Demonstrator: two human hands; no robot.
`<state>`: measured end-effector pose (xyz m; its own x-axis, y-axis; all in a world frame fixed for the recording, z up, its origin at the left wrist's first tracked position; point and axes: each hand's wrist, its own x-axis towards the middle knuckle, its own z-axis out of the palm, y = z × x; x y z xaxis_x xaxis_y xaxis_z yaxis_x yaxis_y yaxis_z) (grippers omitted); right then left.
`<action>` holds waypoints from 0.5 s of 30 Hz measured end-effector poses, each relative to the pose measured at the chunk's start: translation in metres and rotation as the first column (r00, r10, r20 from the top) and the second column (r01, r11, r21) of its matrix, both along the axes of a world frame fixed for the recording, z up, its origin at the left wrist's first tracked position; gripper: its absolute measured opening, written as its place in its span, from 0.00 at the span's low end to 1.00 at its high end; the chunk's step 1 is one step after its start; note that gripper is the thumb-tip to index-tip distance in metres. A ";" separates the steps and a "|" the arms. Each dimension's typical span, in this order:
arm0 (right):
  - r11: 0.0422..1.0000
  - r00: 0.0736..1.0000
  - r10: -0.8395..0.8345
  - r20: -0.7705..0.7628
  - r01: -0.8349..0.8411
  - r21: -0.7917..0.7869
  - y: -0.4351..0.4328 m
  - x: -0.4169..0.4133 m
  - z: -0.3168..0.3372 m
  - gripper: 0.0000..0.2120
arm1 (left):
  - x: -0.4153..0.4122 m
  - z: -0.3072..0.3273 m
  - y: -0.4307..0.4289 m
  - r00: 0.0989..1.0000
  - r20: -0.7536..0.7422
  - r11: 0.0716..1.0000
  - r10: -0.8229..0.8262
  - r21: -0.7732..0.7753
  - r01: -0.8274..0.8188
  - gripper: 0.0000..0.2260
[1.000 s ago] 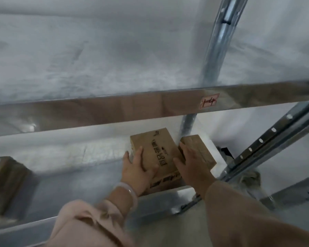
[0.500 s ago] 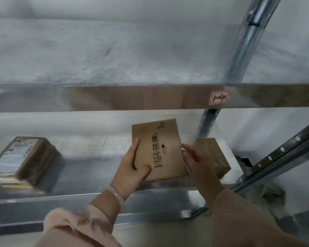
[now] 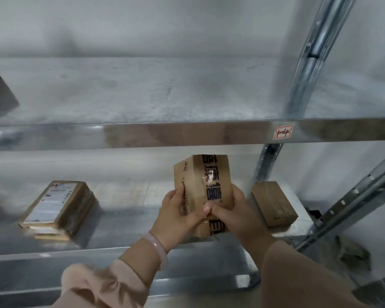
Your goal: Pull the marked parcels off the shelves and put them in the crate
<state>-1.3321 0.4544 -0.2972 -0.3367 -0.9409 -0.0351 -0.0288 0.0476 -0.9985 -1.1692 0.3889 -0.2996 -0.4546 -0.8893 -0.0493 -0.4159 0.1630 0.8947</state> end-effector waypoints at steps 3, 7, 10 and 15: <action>0.997 0.998 0.067 0.014 -0.066 -0.039 0.000 0.013 0.003 0.21 | 0.006 0.001 -0.002 0.993 -0.073 0.991 0.094 -0.093 -0.101 0.23; 0.995 0.995 0.102 0.024 -0.101 -0.024 0.009 0.023 0.006 0.25 | 0.019 0.003 -0.006 0.968 -0.211 0.975 0.133 -0.148 -0.166 0.19; 0.996 0.968 0.081 -0.238 -0.085 -0.005 0.011 0.033 0.003 0.25 | 0.019 0.011 -0.003 0.961 -0.270 0.988 0.062 -0.121 -0.098 0.30; 0.996 0.889 0.081 -0.451 -0.093 -0.003 0.007 0.035 0.000 0.21 | 0.020 0.011 -0.004 0.952 -0.299 0.994 0.070 -0.056 -0.091 0.39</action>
